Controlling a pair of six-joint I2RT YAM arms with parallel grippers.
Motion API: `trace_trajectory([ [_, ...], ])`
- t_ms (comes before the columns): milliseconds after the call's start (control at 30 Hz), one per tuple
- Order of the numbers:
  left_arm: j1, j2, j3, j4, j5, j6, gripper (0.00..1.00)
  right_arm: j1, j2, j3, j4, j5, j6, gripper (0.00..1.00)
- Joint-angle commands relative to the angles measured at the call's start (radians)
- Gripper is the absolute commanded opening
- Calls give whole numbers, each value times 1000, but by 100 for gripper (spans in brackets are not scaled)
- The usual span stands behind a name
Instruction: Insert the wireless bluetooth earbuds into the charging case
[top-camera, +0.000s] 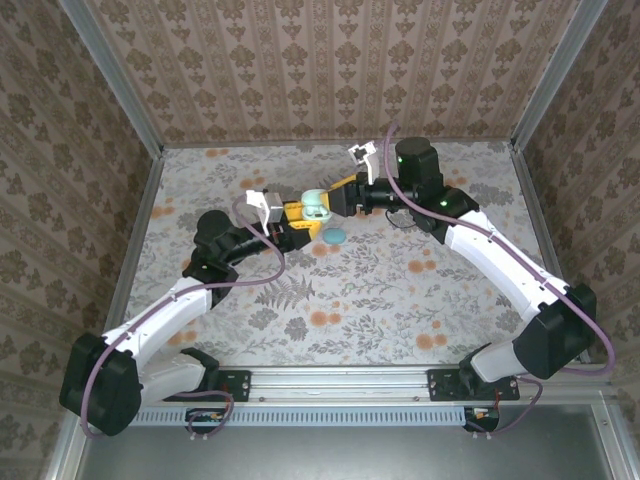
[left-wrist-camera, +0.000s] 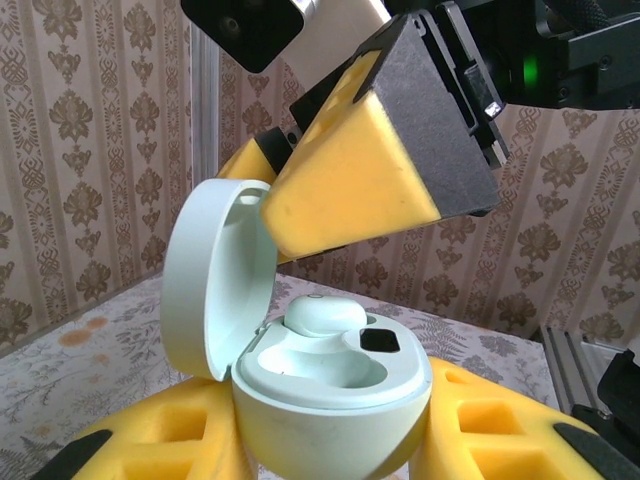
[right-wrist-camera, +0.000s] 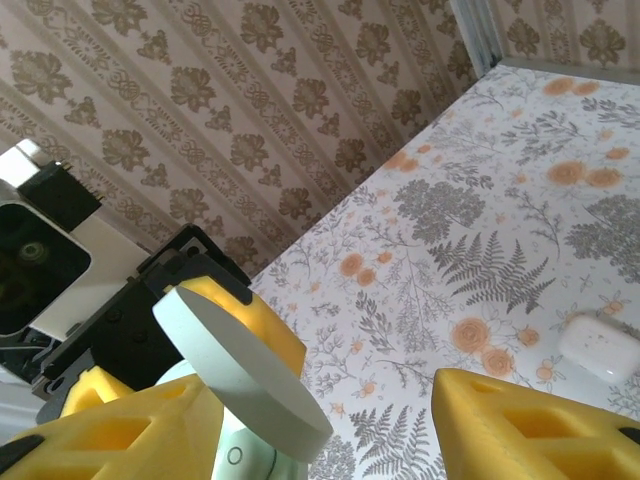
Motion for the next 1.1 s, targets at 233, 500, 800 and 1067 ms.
trace_trajectory([
  [233, 0, -32, -6, 64, -74, 14, 26, -8, -70, 11, -19, -118, 6, 62],
  [500, 9, -38, -12, 66, -83, 13, 26, -47, -126, -42, -19, -90, 58, 61],
  [800, 23, -80, -33, 60, -105, 15, 26, -167, -47, -143, -349, 183, 244, 45],
  [1067, 32, -98, -38, 45, -105, 19, 26, -59, 149, -296, -330, 173, 400, 47],
])
